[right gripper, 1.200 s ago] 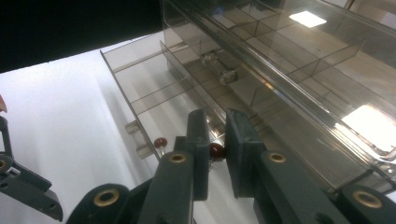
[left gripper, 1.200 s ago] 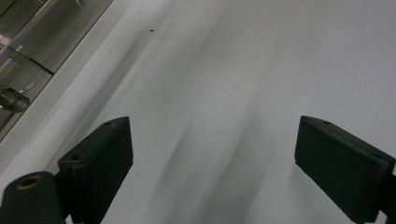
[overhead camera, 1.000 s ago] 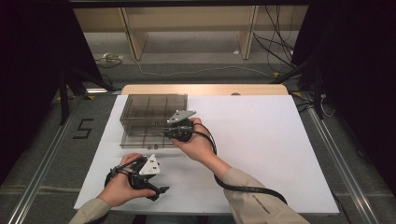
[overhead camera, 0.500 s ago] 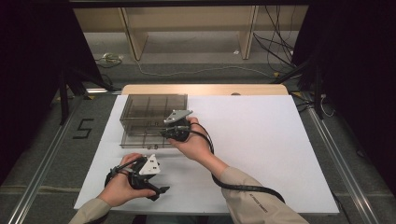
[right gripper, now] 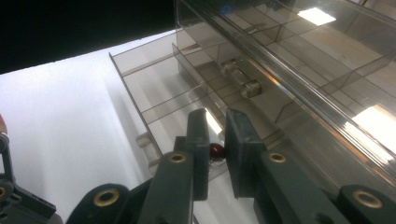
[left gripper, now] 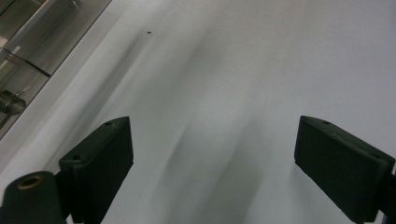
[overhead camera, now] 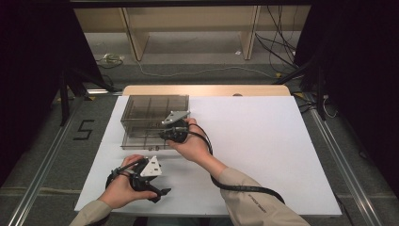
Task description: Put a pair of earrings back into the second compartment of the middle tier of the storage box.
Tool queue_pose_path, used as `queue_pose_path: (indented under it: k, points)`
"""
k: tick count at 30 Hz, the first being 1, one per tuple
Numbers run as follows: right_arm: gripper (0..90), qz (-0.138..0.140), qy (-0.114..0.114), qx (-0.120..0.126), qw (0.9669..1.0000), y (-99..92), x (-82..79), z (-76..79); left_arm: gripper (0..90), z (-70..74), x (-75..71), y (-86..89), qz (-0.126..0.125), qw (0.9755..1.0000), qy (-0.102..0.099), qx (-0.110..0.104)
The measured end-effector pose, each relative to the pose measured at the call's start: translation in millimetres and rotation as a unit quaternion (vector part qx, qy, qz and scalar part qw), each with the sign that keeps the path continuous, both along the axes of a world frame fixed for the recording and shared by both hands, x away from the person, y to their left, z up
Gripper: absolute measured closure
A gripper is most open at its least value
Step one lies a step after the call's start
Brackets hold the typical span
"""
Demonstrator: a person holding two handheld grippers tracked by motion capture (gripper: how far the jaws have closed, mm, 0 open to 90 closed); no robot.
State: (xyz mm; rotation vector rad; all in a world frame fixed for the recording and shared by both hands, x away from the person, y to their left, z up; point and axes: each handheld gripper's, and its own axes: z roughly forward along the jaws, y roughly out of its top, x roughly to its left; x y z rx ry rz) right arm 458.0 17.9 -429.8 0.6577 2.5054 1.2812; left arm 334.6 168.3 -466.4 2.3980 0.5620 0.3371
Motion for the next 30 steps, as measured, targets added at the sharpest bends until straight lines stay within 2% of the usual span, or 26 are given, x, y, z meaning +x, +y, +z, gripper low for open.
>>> queue_pose_path:
  k: [30]
  points:
    - [80.4,0.004,0.005,-0.005,1.0,11.0,2.8,-1.7,11.5,0.5,0.2,0.2,-0.002,1.0,-0.001,0.002]
